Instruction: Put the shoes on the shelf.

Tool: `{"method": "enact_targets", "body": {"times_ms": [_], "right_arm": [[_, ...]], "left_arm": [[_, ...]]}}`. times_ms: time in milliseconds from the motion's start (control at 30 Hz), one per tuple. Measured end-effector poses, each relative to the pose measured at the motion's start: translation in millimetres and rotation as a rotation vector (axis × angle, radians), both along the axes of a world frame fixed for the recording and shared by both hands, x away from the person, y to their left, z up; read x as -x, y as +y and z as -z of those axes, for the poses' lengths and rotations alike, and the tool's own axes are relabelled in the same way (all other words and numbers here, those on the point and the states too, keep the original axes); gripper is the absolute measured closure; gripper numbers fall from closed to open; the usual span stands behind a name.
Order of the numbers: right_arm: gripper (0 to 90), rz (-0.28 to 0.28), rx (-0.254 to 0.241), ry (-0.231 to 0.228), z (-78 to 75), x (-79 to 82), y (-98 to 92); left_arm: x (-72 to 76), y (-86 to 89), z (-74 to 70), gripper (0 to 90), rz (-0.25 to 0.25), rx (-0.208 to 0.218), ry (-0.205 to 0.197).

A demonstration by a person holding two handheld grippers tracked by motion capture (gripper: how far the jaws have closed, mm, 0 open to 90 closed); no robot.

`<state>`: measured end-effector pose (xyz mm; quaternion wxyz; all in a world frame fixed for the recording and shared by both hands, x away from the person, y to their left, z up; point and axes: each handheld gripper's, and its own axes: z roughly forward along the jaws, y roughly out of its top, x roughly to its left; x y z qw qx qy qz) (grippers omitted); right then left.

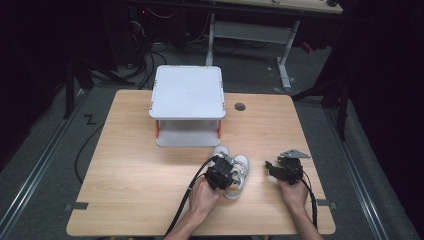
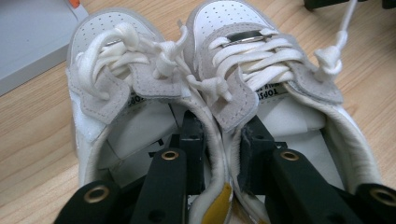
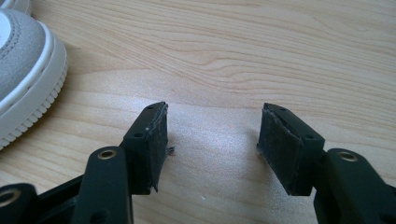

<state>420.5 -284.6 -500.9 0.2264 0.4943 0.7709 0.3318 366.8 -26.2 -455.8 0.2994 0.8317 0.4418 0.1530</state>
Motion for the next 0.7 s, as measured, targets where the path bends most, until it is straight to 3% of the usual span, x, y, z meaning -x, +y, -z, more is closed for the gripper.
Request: {"method": "enact_targets", "body": {"times_ms": [200,300,700], "right_arm": [[41.5,-0.002,-0.001,0.001,0.0,0.0,0.1],[41.2,-0.002,-0.001,0.001,0.0,0.0,0.2],[40.6,-0.005,0.0,0.001,0.1,-0.1,0.2]], "left_arm": [[3.7,7.7,-1.2,76.2,0.03,0.01,-0.012],[8.3,15.5,-2.6,76.4,0.04,0.05,-0.011],[15.8,36.8,-16.7,76.3,0.056,0.14,-0.018]]}}
